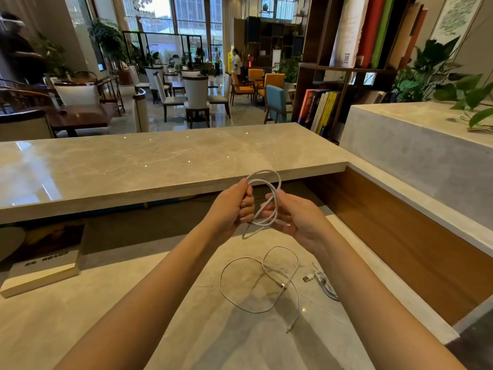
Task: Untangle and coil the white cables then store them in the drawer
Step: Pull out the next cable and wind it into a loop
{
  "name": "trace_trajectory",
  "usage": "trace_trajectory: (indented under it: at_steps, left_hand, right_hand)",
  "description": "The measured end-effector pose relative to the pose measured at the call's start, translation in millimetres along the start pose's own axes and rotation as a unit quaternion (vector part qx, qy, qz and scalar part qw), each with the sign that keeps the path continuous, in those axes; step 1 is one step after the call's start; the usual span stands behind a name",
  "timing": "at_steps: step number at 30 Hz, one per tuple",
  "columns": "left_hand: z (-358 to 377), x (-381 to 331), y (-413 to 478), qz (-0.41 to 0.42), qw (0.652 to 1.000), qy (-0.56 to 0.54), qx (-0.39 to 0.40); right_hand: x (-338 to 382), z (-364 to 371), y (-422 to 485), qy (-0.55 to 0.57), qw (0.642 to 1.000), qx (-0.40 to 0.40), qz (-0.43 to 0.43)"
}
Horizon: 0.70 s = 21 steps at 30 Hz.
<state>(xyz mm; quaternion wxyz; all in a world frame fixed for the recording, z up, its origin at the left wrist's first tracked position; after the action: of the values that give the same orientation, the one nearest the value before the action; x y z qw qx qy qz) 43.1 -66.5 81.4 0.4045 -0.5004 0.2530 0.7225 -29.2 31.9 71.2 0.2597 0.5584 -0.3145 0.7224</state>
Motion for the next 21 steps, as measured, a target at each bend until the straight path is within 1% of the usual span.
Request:
trace_trajectory:
  at_steps: [2, 4, 7, 8, 9, 10, 11, 12, 13, 14, 15, 16, 17, 19, 21]
  left_hand:
    - [-2, 0, 0, 0.031, 0.998, 0.046, -0.022]
    - [-4, 1, 1, 0.047, 0.995, 0.074, -0.041]
    - [-8, 6, 7, 0.032, 0.997, 0.056, -0.049]
    - [-10, 7, 9, 0.022, 0.998, 0.04, -0.045]
    - [-12, 9, 10, 0.013, 0.999, 0.026, -0.044]
    - [-15, 10, 11, 0.006, 0.999, 0.019, -0.046]
    - [-17, 12, 12, 0.003, 0.999, 0.015, -0.052]
    - [-19, 13, 12, 0.003, 0.998, 0.015, -0.061]
    - [-20, 13, 12, 0.009, 0.997, 0.024, -0.072]
    - [-21, 12, 12, 0.023, 0.995, 0.043, -0.086]
    - [-21, 9, 11, 0.041, 0.992, 0.067, -0.098]
    - [-21, 7, 12, 0.059, 0.988, 0.091, -0.107]
    - [-19, 5, 12, 0.075, 0.984, 0.113, -0.114]
    - [-17, 2, 14, 0.097, 0.978, 0.139, -0.125]
    - [-14, 2, 17, 0.108, 0.975, 0.145, -0.132]
  right_hand:
    - [-4, 4, -2, -0.006, 1.0, 0.001, 0.009]
    - [-8, 8, -5, 0.033, 0.999, 0.002, 0.038]
    - [-16, 13, -7, 0.177, 0.977, 0.022, 0.118]
    - [-16, 15, -9, 0.199, 0.971, 0.031, 0.126]
    - [-17, 17, -10, 0.195, 0.972, 0.036, 0.126]
    - [-18, 16, -11, 0.164, 0.979, 0.032, 0.114]
    - [-17, 14, -10, 0.108, 0.99, 0.021, 0.088]
    - [-16, 10, -7, 0.033, 0.998, 0.001, 0.053]
    - [-14, 6, -5, -0.064, 0.998, -0.023, 0.007]
    - [-9, 1, -3, -0.17, 0.983, -0.049, -0.049]
    - [-6, -2, -2, -0.261, 0.958, -0.068, -0.098]
    - [-5, -6, 0, -0.311, 0.938, -0.084, -0.126]
    - [-5, -10, 0, -0.321, 0.934, -0.096, -0.128]
    - [-7, -18, -2, -0.287, 0.943, -0.114, -0.119]
    - [2, -26, -6, -0.288, 0.934, -0.15, -0.148]
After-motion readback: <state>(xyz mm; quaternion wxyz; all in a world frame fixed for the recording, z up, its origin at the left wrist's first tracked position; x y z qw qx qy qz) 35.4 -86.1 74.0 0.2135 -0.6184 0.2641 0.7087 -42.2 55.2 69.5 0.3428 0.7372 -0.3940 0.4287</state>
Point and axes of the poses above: each hand's wrist, its own y-axis towards the middle knuckle, its own z-axis out of the palm, x = y × z, the point moved 8 cm from there along y, towards the middle knuckle, and after that the axes turned 8 degrees about -x, right-handed, at the moved point
